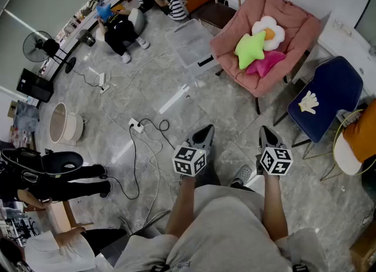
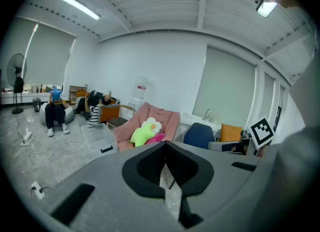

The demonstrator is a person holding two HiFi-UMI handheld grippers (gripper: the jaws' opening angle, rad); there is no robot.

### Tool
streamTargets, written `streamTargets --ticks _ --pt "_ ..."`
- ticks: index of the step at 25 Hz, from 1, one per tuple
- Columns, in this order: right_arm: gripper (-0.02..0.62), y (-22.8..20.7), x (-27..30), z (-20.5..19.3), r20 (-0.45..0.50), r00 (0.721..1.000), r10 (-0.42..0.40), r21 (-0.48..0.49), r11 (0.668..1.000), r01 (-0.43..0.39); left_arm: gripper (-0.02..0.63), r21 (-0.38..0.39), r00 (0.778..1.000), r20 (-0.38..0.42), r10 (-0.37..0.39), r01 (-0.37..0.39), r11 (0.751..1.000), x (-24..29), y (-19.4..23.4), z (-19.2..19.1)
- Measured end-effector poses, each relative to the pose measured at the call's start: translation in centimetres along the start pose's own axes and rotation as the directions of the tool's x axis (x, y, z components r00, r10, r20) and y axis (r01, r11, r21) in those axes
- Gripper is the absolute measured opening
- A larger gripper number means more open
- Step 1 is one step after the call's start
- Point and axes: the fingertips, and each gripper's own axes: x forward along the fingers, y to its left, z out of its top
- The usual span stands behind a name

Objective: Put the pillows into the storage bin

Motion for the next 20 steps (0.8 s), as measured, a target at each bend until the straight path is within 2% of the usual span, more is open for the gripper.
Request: streamTargets --ticks 5,11,13,17,20 --pt "-0.006 1.7 3.6 1.8 0.037 0.999 -0.031 0.0 1.0 0.031 0.009 0.086 0.999 0.029 -0.037 0.034 0.996 1.3 2.8 3.9" --pt "-0.006 5.1 5.6 1.5 0.053 0.989 -0.14 0.036 0.99 0.138 0.009 0.129 0.99 0.013 -0.14 0.137 0.982 2.0 6.9 5.9" --pt "-0.006 6.9 6.3 1.0 0.068 0.985 -0.161 0.074 0.985 0.156 0.009 0.137 0.983 0.004 -0.182 0.18 0.974 2.0 8.5 6.2" --pt "-0.006 11.1 7.7 0.2 0.127 0.98 -0.153 0.157 0.979 0.133 0.009 0.144 0.959 -0.034 -0.282 0.283 0.948 1.8 11.6 6.2" --pt "-0.005 13.7 8.8 -0.4 0.14 0.972 -0.191 0.165 0.972 0.167 0.011 0.167 0.943 -0.068 -0.325 0.332 0.928 1.4 14.2 6.3"
